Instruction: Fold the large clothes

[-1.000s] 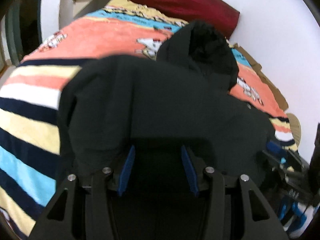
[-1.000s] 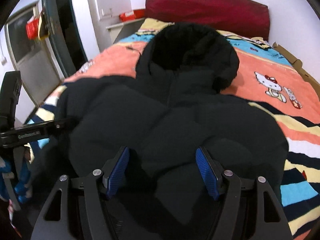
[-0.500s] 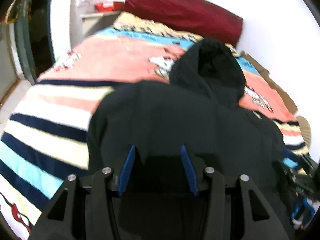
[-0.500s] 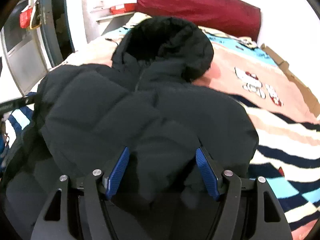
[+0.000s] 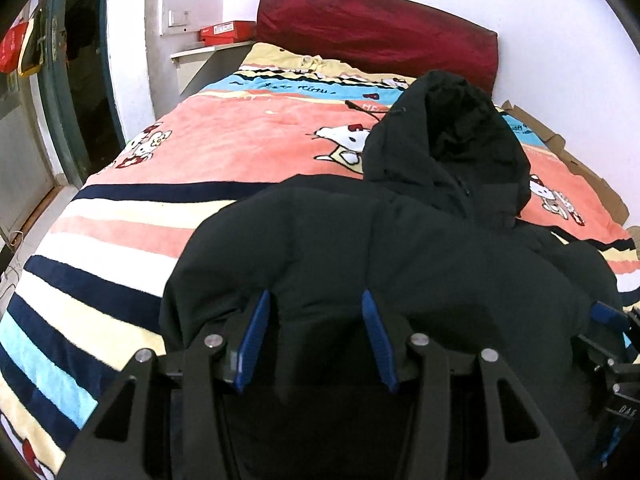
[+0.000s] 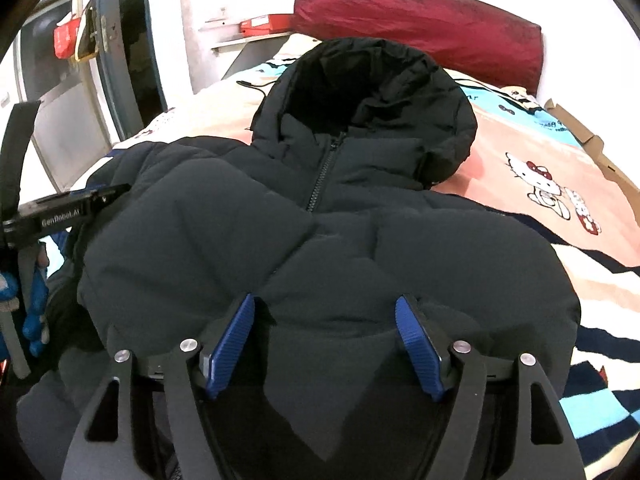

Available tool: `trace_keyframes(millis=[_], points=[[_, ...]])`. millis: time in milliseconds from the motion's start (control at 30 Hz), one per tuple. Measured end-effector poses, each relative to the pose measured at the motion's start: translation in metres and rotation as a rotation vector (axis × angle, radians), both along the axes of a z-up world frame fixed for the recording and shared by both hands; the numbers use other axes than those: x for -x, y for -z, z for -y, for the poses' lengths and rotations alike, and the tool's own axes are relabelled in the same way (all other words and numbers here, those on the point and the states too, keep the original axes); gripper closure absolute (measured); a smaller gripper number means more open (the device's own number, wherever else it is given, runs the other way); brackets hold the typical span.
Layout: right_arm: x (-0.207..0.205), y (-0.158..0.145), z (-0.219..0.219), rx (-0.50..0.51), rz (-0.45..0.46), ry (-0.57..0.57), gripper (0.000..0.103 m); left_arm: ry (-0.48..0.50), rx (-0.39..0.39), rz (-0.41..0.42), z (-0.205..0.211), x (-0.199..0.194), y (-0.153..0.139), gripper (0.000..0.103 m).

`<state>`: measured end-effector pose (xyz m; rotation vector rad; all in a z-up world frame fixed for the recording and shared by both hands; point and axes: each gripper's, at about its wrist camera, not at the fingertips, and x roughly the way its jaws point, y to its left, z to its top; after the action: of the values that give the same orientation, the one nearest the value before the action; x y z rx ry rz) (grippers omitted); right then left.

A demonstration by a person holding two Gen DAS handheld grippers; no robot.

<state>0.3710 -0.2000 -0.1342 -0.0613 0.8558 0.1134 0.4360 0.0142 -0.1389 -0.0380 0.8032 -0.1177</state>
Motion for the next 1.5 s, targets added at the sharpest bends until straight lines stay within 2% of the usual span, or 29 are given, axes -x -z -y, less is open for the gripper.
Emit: trace_keyframes(millis=[467,567,700,867,967,1167,1333,1500], points=[[0.008,0.0,0.013,0.002,-0.01,0.037,0.03,-0.008,-0.003,-0.014,-0.001,0.006,0.005,0.057],[0.012,-0.004,0.016,0.02,-0.021,0.052,0.03,-0.014,-0.014,-0.024,-0.001,0.011,-0.001,0.057],[0.022,-0.009,0.014,0.018,-0.016,0.043,0.03,0.006,0.011,-0.018,0.005,0.024,-0.009,0.057],[0.03,-0.005,0.022,0.005,-0.045,0.044,0.03,0.043,-0.052,-0.08,0.017,0.028,-0.003,0.056],[0.038,-0.007,0.034,0.015,-0.067,0.075,0.03,0.034,-0.034,-0.125,0.012,0.032,-0.007,0.056],[0.066,-0.021,0.054,0.011,-0.074,0.117,0.03,0.034,-0.058,-0.128,0.01,0.058,-0.033,0.056],[0.1,-0.047,0.067,0.001,-0.041,0.139,0.029,0.032,-0.026,-0.128,0.006,0.088,-0.065,0.056],[0.14,-0.076,0.072,0.002,-0.002,0.152,0.028,0.025,-0.056,-0.108,0.011,0.119,-0.096,0.056]])
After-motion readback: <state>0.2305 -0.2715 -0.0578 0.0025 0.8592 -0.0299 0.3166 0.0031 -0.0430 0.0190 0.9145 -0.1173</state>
